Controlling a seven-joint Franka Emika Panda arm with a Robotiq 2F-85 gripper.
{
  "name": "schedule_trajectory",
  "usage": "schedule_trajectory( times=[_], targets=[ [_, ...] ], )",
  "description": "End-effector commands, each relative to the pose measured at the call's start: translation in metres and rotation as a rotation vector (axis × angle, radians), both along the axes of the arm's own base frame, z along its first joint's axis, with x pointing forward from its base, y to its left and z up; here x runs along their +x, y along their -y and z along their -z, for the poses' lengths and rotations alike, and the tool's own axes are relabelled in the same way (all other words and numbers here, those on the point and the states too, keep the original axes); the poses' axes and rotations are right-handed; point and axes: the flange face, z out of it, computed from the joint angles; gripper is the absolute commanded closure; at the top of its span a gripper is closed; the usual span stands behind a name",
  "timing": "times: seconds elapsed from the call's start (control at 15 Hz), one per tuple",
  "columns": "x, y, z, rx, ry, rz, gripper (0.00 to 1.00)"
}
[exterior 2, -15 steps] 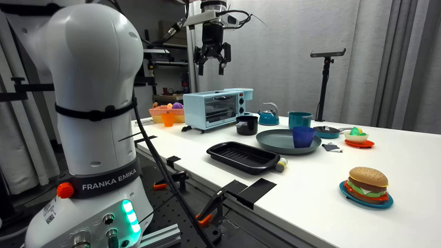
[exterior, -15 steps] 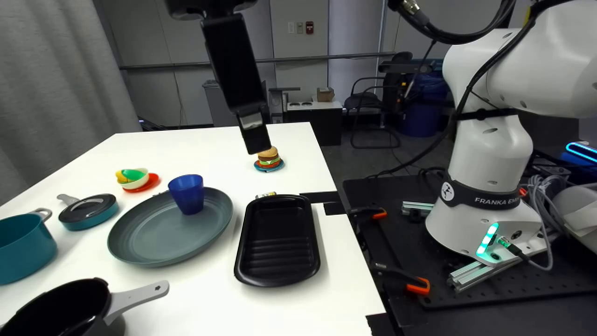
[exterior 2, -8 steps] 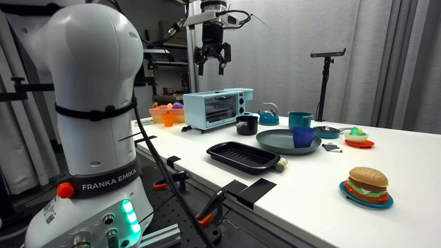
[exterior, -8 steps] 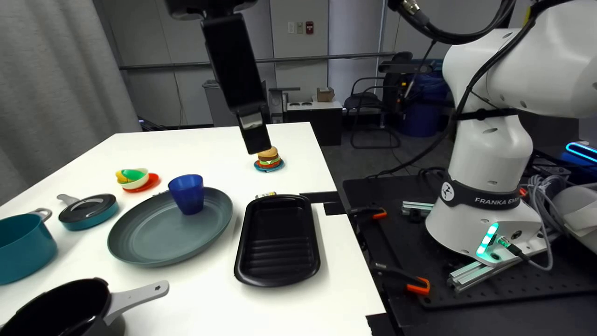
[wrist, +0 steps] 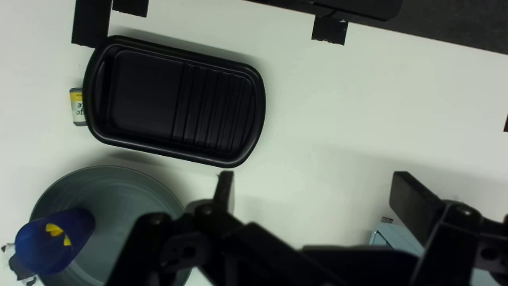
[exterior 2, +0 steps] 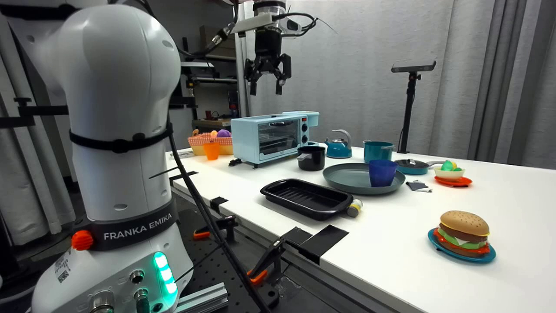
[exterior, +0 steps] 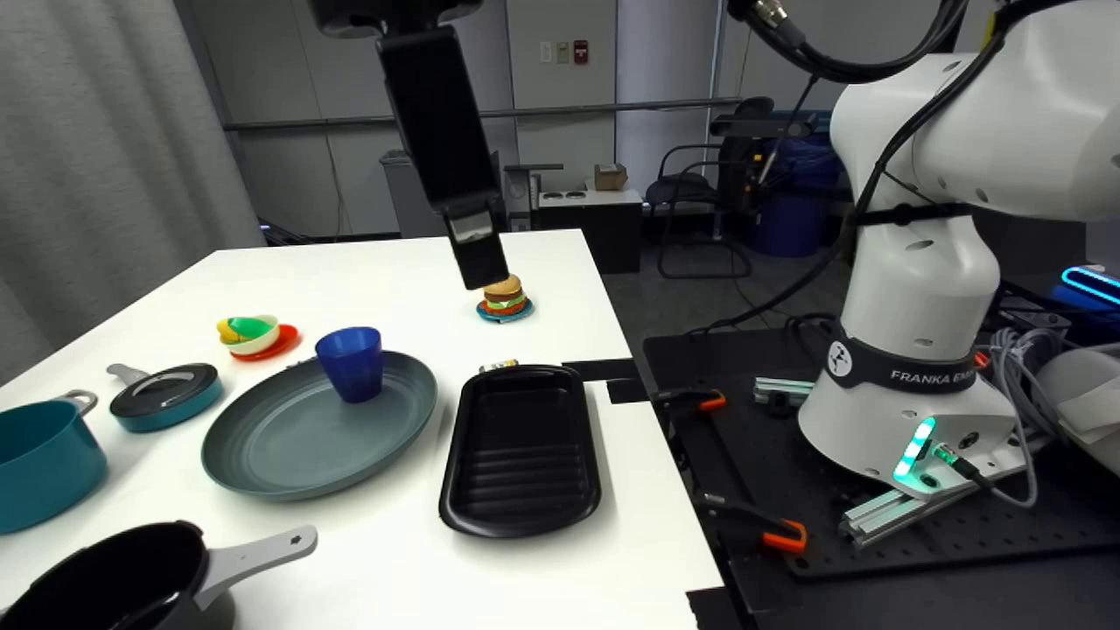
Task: Pour the contents of the blue cup onto the plate
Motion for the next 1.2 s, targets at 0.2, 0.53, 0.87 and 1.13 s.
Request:
schedule_trajectory(
  times=[0.2,0.53,0.87,1.13],
  targets=[
    [0.015,0.019,0.009,-0.012,-0.018,0.033,0.00],
    [0.033,0.049,0.025,-0.018,-0.030,0.101,0.00],
    [0.054,0.084,0.040,-0.026,-0.005,0.177,0.00],
    [0.066,0.109,0.052,-0.037,0.015,0.238,0.00]
  ],
)
